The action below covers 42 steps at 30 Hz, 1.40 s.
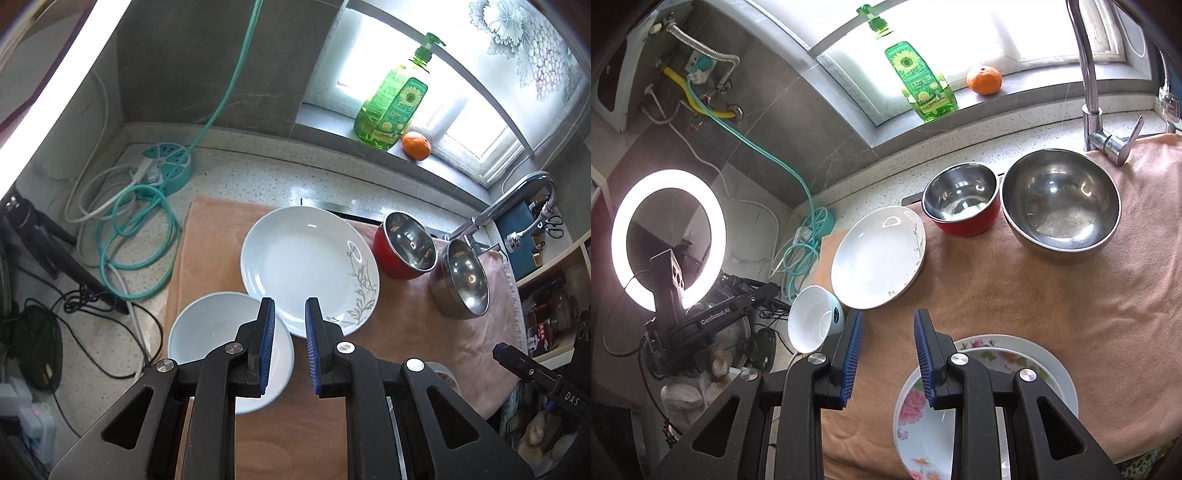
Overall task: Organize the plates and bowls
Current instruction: 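Move both grippers to the rim of the white leaf-pattern plate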
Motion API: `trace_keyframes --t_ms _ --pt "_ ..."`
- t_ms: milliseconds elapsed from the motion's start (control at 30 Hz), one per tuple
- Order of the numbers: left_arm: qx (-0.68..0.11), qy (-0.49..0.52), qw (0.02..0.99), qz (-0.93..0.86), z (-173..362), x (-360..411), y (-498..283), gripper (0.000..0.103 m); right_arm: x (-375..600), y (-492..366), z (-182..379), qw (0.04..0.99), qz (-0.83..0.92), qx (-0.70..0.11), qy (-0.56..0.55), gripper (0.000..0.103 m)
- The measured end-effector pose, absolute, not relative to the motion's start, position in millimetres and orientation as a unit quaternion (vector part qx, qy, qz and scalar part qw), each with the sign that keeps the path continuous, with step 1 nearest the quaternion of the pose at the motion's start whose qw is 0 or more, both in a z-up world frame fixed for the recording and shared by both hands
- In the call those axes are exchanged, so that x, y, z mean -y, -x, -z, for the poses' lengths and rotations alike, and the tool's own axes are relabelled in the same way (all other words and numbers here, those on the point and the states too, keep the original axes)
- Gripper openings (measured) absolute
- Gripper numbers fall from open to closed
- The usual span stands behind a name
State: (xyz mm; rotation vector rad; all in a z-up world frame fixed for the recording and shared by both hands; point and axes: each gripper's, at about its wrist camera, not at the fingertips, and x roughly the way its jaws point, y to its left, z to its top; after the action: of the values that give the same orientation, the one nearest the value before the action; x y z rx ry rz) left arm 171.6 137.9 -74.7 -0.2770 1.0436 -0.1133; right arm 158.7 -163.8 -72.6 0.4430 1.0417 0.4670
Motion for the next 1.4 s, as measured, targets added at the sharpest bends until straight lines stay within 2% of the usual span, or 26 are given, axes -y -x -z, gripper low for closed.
trace_keyframes --t_ms 300,600,967,1400 --pt "-0.528 0.106 0.839 0.08 103 -144 -229 0.013 135 -196 90 0.814 -0.191 -0.502 -0.223 0.026" --pt "-0.546 0.099 0.829 0.078 128 -162 -266 0.013 114 -233 122 0.813 -0.162 -0.525 -0.192 0.026" --pt "-0.568 0.092 0.813 0.086 157 -165 -289 0.013 92 -257 156 0.812 -0.141 -0.545 -0.158 0.026" --pt "-0.576 0.066 0.81 0.09 169 -157 -296 0.013 90 -271 182 0.801 -0.122 -0.565 -0.155 0.026"
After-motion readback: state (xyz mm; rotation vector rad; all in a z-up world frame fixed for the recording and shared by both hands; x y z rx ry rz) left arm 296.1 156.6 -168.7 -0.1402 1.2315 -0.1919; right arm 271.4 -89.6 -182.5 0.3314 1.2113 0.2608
